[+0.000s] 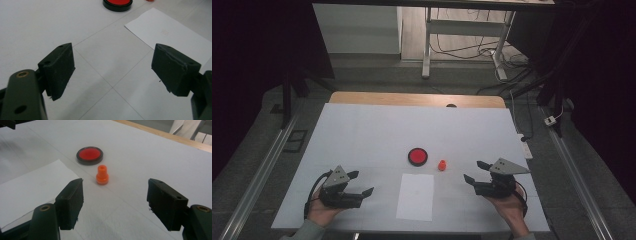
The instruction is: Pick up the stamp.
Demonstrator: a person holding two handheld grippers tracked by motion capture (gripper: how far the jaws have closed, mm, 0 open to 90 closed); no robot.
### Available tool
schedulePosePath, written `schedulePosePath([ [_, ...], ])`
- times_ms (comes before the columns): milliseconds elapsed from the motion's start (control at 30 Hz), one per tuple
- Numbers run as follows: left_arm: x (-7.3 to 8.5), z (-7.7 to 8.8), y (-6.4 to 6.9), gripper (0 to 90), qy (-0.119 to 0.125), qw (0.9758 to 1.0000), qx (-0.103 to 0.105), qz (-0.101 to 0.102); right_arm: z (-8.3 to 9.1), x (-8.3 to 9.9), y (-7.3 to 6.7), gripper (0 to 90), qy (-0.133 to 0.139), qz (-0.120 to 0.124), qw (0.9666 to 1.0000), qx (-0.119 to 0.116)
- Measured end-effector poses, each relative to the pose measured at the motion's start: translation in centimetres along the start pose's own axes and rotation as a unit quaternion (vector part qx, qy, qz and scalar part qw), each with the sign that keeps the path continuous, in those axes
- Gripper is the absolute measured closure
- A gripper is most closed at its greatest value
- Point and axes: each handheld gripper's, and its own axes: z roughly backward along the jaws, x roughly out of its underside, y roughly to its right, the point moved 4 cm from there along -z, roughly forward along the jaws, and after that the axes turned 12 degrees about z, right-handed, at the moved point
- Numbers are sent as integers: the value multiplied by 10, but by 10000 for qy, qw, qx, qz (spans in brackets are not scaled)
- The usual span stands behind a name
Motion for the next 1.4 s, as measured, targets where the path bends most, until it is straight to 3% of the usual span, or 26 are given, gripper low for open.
schedulePosePath([
  [367,1,-1,-1,190,-44,10000,4,-5,-32,-25,-4,292,-72,122,9998,-153],
  [533,0,-4,-1,191,-60,10000,-2,-2,-45,-25,-6,295,-97,56,9996,-242],
  [800,0,-3,-1,192,-46,10000,-12,-4,-63,-25,-10,313,-310,173,9990,-273],
  [1100,1,-4,-2,192,-83,10000,-24,-7,-96,-17,-10,349,-593,83,9976,-352],
  [1400,0,-3,-2,193,-67,10000,-13,-23,-106,-15,-12,372,-693,108,9970,-328],
])
